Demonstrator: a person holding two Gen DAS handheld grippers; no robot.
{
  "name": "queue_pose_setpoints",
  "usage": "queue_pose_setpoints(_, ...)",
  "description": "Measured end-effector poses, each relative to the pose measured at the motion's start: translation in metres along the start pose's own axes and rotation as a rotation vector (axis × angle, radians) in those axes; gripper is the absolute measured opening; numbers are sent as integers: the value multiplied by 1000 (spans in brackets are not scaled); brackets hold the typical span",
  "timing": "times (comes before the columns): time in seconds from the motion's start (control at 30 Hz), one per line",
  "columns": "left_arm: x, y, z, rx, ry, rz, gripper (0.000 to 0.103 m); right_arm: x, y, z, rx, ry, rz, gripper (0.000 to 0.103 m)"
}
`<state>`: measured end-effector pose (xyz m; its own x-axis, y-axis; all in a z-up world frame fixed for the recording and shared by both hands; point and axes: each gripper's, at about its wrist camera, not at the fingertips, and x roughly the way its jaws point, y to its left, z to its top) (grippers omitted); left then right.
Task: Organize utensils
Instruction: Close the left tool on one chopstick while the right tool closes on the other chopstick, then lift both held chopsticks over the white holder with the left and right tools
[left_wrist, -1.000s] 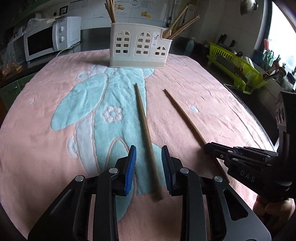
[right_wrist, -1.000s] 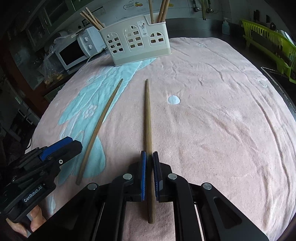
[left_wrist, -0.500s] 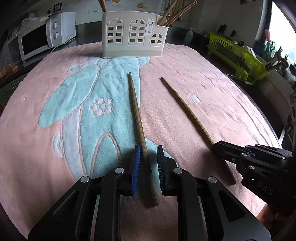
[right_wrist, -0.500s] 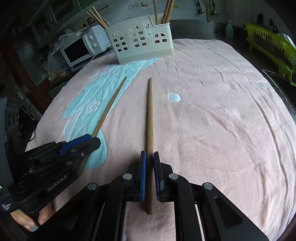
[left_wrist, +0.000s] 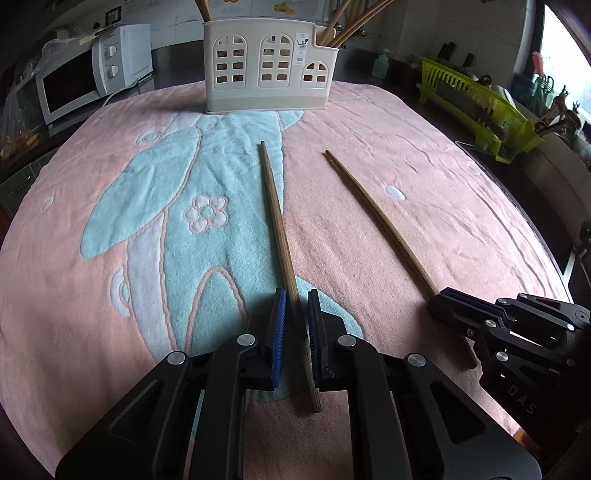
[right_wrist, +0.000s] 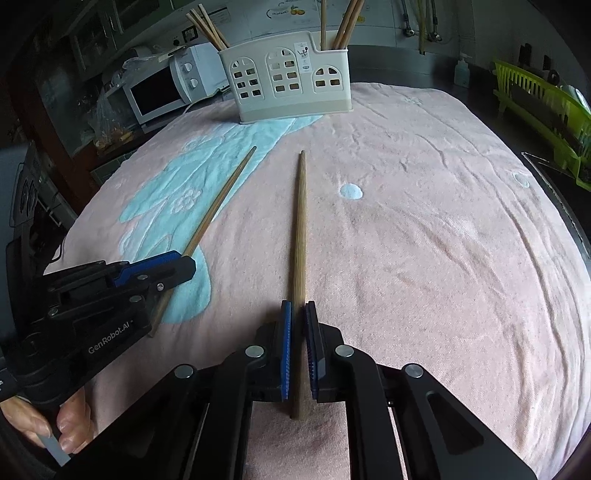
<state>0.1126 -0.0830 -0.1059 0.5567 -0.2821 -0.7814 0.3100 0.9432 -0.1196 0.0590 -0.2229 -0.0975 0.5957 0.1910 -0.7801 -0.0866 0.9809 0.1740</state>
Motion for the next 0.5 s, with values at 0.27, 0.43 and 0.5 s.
queue_pose_setpoints(0.27,-5,7,5,-5,3,-18,5,-23,-2,7,-5,-51,8,7)
queue_pose_setpoints(0.43,-25,11,13,-11,-50,-36,5,-50,0,20,-30,-129,-1,7)
queue_pose_setpoints(0.5,-34,13,17,-14,-77,-43,5,-62,0,27,-37,-163,6,7)
